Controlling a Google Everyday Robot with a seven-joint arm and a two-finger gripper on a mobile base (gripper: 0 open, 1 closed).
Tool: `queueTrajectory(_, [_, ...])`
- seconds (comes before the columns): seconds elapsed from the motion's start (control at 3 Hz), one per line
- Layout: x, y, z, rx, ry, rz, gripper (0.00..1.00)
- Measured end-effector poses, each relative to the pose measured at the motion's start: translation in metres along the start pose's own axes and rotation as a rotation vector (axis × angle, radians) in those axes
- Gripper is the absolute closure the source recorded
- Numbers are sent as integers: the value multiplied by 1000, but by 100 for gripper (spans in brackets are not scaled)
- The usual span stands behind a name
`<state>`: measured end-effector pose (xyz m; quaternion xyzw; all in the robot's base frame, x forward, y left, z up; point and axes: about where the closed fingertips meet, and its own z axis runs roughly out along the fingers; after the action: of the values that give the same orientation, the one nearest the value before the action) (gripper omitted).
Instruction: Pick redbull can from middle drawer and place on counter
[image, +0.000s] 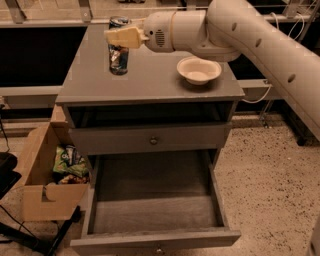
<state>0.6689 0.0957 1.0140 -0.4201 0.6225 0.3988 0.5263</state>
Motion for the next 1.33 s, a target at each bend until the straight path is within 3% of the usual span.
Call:
queueTrajectory(0.67, [71,-24,123,86,74,-81,100])
queueTrajectory(1.0, [106,-30,151,119,126,-113,74])
queueTrajectory(1.33, [99,-30,150,119,126,-113,51])
